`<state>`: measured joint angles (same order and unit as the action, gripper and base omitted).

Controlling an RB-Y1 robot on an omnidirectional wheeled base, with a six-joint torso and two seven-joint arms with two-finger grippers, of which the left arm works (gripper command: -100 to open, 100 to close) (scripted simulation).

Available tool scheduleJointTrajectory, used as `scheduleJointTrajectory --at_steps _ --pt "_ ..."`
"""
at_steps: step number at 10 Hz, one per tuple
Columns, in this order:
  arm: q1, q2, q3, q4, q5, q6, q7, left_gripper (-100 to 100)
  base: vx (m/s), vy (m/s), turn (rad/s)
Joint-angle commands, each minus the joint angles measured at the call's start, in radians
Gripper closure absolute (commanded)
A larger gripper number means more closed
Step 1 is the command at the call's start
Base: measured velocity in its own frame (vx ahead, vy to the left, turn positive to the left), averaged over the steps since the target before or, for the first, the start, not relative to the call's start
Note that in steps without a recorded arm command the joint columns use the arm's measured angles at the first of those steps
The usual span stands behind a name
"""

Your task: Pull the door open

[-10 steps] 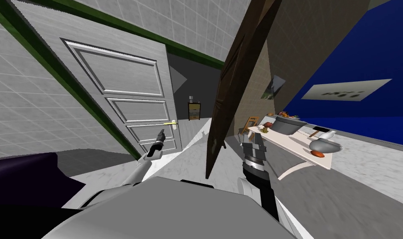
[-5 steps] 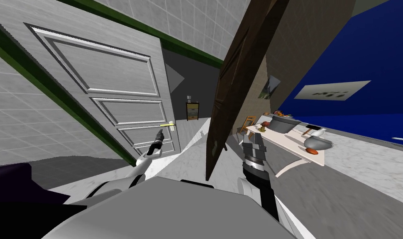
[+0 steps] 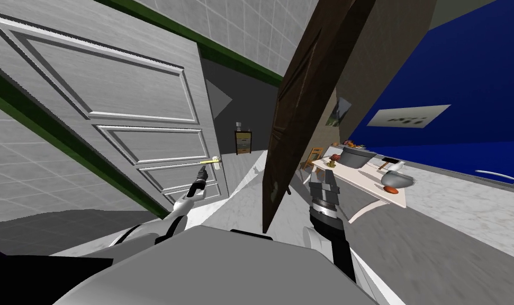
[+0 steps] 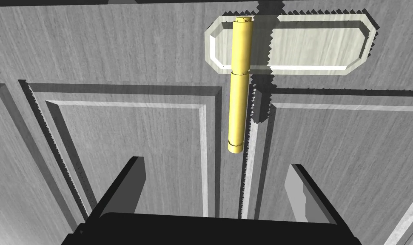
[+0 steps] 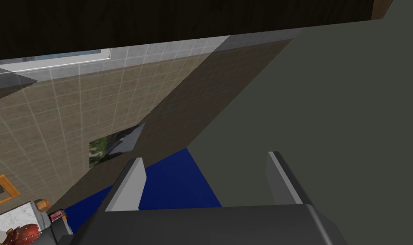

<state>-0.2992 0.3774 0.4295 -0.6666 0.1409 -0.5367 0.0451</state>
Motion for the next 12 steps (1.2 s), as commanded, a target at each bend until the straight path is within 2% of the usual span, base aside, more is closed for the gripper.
scheduleJointTrajectory --at_steps 1,6,8,9,12 --pt "-0.028 0.012 0.012 0.05 0.007 -0.006 -0.002 -100 0.062 0.038 -0.078" --pt "-0.085 0.039 0.04 0.165 0.023 -0.016 -0.005 -100 0.061 0.042 -0.065" --pt "-0.117 0.053 0.055 0.228 0.032 -0.022 -0.007 -100 0.069 0.047 -0.084" --pt "-0.111 0.05 0.051 0.215 0.029 -0.023 -0.008 -100 0.037 0.026 -0.021" --pt "-0.102 0.068 0.117 0.238 0.059 -0.033 -0.048 -100 0.056 0.118 -0.264"
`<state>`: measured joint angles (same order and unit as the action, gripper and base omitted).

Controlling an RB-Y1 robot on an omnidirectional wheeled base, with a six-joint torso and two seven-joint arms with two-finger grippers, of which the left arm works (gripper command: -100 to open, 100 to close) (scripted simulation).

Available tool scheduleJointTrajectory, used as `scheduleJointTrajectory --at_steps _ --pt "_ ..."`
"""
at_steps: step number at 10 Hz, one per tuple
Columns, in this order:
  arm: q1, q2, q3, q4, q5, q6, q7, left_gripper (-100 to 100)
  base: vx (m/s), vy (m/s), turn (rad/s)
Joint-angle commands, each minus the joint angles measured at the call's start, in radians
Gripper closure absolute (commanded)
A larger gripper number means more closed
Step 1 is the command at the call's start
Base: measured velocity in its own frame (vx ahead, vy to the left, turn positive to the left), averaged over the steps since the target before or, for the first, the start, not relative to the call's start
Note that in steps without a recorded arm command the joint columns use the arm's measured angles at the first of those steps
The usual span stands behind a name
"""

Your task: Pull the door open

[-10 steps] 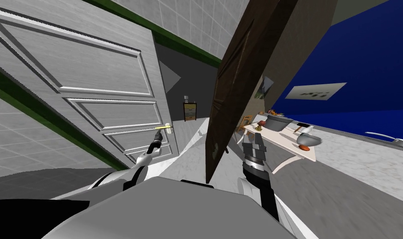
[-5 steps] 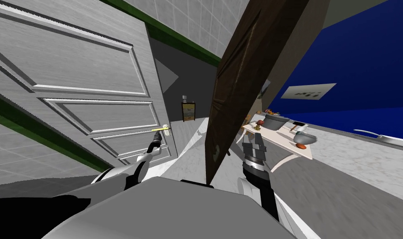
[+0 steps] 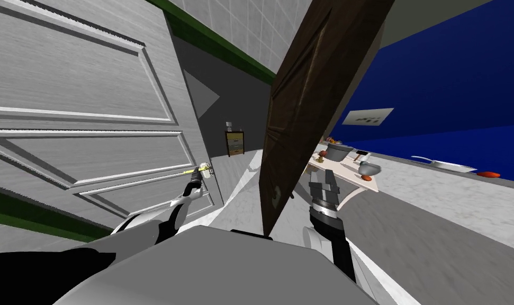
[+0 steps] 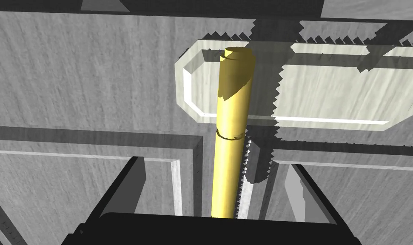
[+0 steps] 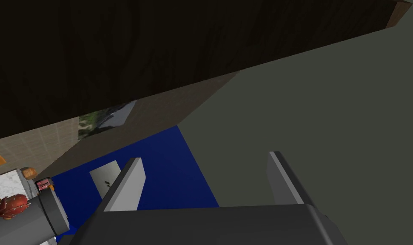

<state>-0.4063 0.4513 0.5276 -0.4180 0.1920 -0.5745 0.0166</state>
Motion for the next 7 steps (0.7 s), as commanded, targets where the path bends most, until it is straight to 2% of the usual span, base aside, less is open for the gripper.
scheduleJointTrajectory --at_steps 1,4,5,6,7 --pt "0.007 -0.002 0.031 -0.007 0.013 0.003 -0.027 -100 0.041 0.152 -0.25" --pt "0.016 0.012 0.083 0.01 0.036 -0.005 -0.06 -100 0.033 0.163 -0.23" --pt "0.015 0.01 0.073 0.007 0.032 -0.006 -0.051 -100 -0.002 0.056 -0.036" --pt "0.015 0.01 0.073 0.007 0.032 -0.006 -0.051 100 -0.006 -0.004 0.026" --pt "0.015 0.01 0.073 0.007 0.032 -0.006 -0.051 100 -0.002 -0.019 0.02"
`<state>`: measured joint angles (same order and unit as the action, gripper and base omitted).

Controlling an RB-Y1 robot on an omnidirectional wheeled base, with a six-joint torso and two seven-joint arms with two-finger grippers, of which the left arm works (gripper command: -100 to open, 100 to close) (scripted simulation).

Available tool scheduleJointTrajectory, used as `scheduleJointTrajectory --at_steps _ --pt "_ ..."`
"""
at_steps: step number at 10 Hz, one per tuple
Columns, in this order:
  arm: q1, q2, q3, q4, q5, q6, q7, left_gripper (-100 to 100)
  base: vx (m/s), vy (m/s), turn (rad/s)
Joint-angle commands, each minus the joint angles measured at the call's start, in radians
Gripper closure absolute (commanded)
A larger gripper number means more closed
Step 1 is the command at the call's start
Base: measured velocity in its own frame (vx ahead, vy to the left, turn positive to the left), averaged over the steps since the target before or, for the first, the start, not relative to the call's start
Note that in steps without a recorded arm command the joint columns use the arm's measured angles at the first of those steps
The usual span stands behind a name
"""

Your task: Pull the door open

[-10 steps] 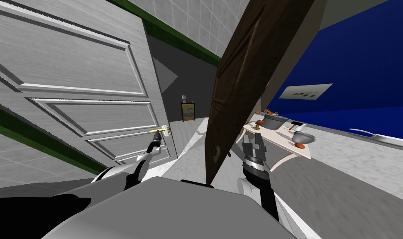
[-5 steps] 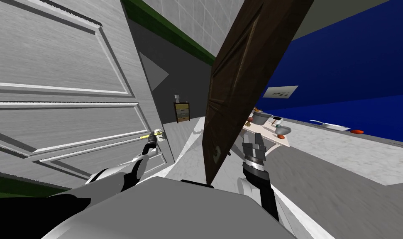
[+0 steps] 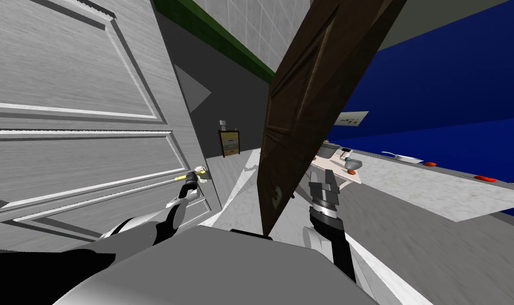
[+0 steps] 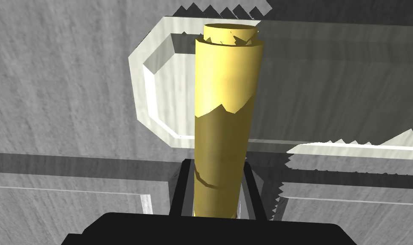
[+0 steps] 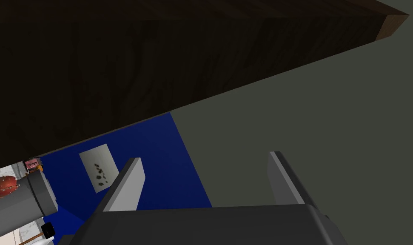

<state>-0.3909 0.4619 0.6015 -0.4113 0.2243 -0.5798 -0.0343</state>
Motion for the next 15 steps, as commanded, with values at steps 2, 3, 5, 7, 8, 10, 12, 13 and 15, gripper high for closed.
scheduleJointTrajectory --at_steps 2,3,5,7,8,10,12,13,15 --pt "0.0 -0.001 0.0 0.0 0.0 -0.001 0.0 100 0.001 -0.011 0.006" --pt "0.0 -0.001 0.0 0.0 0.0 -0.001 0.0 100 0.0 0.0 0.0" --pt "-0.004 -0.006 -0.018 -0.004 -0.008 0.004 0.011 100 -0.077 0.009 -0.019" --pt "-0.005 -0.008 -0.024 -0.005 -0.01 0.005 0.014 100 -0.165 0.035 -0.057" --pt "-0.012 -0.016 -0.05 -0.011 -0.021 0.01 0.029 100 -0.209 0.012 -0.058" --pt "-0.016 -0.021 -0.065 -0.015 -0.027 0.012 0.037 100 -0.224 0.031 -0.063" --pt "-0.028 -0.036 -0.111 -0.026 -0.046 0.021 0.062 100 -0.205 0.043 -0.061" --pt "-0.028 -0.036 -0.111 -0.026 -0.046 0.021 0.062 100 -0.17 0.042 -0.054" --pt "-0.036 -0.047 -0.143 -0.034 -0.06 0.027 0.079 100 -0.104 0.026 -0.022"
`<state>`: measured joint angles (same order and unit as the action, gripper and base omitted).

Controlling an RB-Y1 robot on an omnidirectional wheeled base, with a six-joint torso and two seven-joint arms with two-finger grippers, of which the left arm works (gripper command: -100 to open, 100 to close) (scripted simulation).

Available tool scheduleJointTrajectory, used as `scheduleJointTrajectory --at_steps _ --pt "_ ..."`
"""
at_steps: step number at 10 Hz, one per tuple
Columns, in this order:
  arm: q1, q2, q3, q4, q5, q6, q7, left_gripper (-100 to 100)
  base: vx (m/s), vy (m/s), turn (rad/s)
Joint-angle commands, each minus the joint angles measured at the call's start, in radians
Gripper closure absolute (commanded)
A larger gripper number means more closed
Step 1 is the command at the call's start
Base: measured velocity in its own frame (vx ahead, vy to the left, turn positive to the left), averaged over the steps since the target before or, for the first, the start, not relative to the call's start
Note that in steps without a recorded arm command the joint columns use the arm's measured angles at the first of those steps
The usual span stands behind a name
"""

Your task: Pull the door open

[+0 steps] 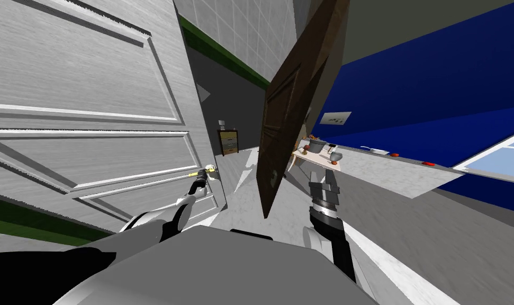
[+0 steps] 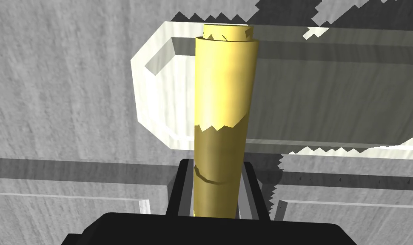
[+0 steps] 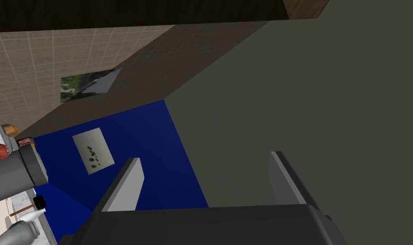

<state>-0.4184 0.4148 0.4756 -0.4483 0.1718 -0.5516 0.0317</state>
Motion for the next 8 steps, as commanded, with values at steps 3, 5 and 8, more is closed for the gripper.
scheduleJointTrajectory --at_steps 3,5,8 --pt "-0.022 0.005 -0.028 0.017 -0.011 -0.009 0.022 100 -0.18 0.03 -0.065" --pt "-0.021 -0.001 -0.05 0.013 -0.022 -0.007 0.04 100 -0.181 0.019 -0.079" --pt "-0.02 -0.004 -0.08 0.004 -0.035 -0.005 0.064 100 -0.223 0.011 -0.089"
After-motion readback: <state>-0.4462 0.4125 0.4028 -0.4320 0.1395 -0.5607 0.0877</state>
